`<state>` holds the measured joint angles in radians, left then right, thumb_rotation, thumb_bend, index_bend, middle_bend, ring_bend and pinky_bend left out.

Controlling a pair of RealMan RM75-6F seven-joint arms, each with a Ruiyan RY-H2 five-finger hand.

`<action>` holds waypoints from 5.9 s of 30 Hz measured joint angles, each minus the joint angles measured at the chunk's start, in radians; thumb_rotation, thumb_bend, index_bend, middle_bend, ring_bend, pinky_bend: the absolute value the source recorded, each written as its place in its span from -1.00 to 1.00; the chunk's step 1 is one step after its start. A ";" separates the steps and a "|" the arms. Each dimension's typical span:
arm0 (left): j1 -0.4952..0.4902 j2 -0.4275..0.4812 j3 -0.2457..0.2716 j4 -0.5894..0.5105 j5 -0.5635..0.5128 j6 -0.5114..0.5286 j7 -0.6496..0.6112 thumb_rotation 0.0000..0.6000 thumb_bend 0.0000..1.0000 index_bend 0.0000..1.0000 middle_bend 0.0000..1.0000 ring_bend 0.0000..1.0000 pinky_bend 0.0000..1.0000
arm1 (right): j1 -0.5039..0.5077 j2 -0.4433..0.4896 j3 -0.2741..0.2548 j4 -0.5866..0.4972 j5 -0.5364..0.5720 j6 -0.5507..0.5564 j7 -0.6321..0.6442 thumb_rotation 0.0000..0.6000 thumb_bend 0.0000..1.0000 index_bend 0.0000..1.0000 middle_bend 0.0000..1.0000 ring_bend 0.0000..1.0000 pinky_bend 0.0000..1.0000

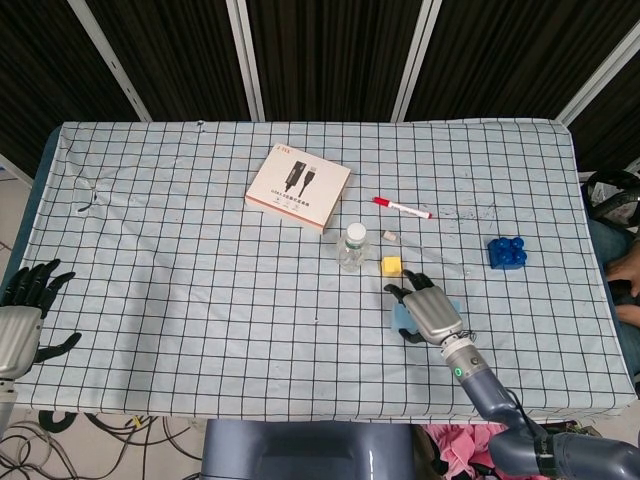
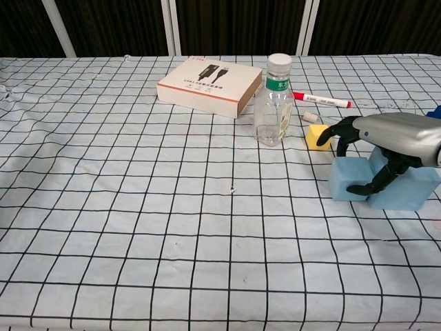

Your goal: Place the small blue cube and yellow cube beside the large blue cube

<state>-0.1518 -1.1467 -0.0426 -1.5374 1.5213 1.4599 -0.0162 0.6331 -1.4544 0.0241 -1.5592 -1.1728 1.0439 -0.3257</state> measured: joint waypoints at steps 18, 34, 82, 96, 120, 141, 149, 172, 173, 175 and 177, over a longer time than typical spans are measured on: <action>0.002 0.000 -0.002 -0.002 -0.003 0.002 0.003 1.00 -0.70 -0.68 -0.93 -1.00 -1.00 | -0.020 0.016 0.005 0.003 -0.025 -0.014 0.018 1.00 -0.50 -0.60 -0.16 -0.91 -0.79; 0.003 0.000 -0.004 -0.005 -0.010 0.001 0.010 1.00 -0.70 -0.68 -0.93 -1.00 -1.00 | -0.034 0.025 0.005 0.000 -0.016 -0.032 0.002 1.00 -0.51 -0.60 -0.39 -0.92 -0.79; 0.007 0.001 -0.013 -0.002 -0.023 0.006 0.008 1.00 -0.70 -0.68 -0.93 -1.00 -1.00 | 0.246 -0.015 0.242 0.047 0.530 -0.150 -0.284 1.00 -0.53 -0.67 -0.47 -1.00 -0.79; 0.007 0.001 -0.015 -0.003 -0.030 0.000 0.010 1.00 -0.70 -0.68 -0.93 -1.00 -1.00 | 0.273 -0.081 0.193 0.178 0.519 -0.176 -0.274 1.00 -0.53 -0.67 -0.31 -0.99 -0.79; 0.009 -0.007 -0.023 -0.003 -0.044 0.004 0.028 1.00 -0.70 -0.68 -0.93 -1.00 -1.00 | 0.271 -0.164 0.164 0.334 0.416 -0.217 -0.171 1.00 -0.53 -0.67 -0.21 -0.96 -0.79; 0.011 -0.008 -0.024 -0.006 -0.047 0.004 0.032 1.00 -0.70 -0.68 -0.93 -1.00 -1.00 | 0.261 -0.186 0.169 0.377 0.352 -0.225 -0.122 1.00 -0.41 -0.61 -0.07 -0.88 -0.79; 0.011 -0.010 -0.026 -0.004 -0.049 0.005 0.034 1.00 -0.70 -0.68 -0.93 -1.00 -1.00 | 0.253 -0.148 0.185 0.302 0.353 -0.201 -0.119 1.00 -0.41 -0.60 -0.05 -0.88 -0.79; 0.012 -0.003 -0.020 -0.009 -0.038 0.004 0.020 1.00 -0.70 -0.68 -0.93 -1.00 -1.00 | 0.202 0.033 0.149 -0.253 0.526 0.110 -0.416 1.00 -0.43 -0.60 -0.05 -0.88 -0.79; 0.012 -0.003 -0.020 -0.009 -0.039 0.004 0.020 1.00 -0.70 -0.68 -0.93 -1.00 -1.00 | 0.202 0.033 0.147 -0.261 0.537 0.119 -0.425 1.00 -0.43 -0.60 -0.05 -0.88 -0.79; 0.012 -0.002 -0.019 -0.010 -0.037 0.004 0.018 1.00 -0.70 -0.68 -0.93 -1.00 -1.00 | 0.203 0.030 0.147 -0.263 0.548 0.130 -0.433 1.00 -0.43 -0.60 -0.04 -0.88 -0.79; 0.012 -0.002 -0.019 -0.010 -0.036 0.005 0.017 1.00 -0.70 -0.68 -0.93 -1.00 -1.00 | 0.203 0.028 0.149 -0.266 0.564 0.140 -0.438 1.00 -0.43 -0.60 -0.04 -0.88 -0.79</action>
<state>-0.1394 -1.1484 -0.0617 -1.5471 1.4851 1.4644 0.0010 0.8359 -1.4268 0.1727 -1.8256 -0.6088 1.1839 -0.7634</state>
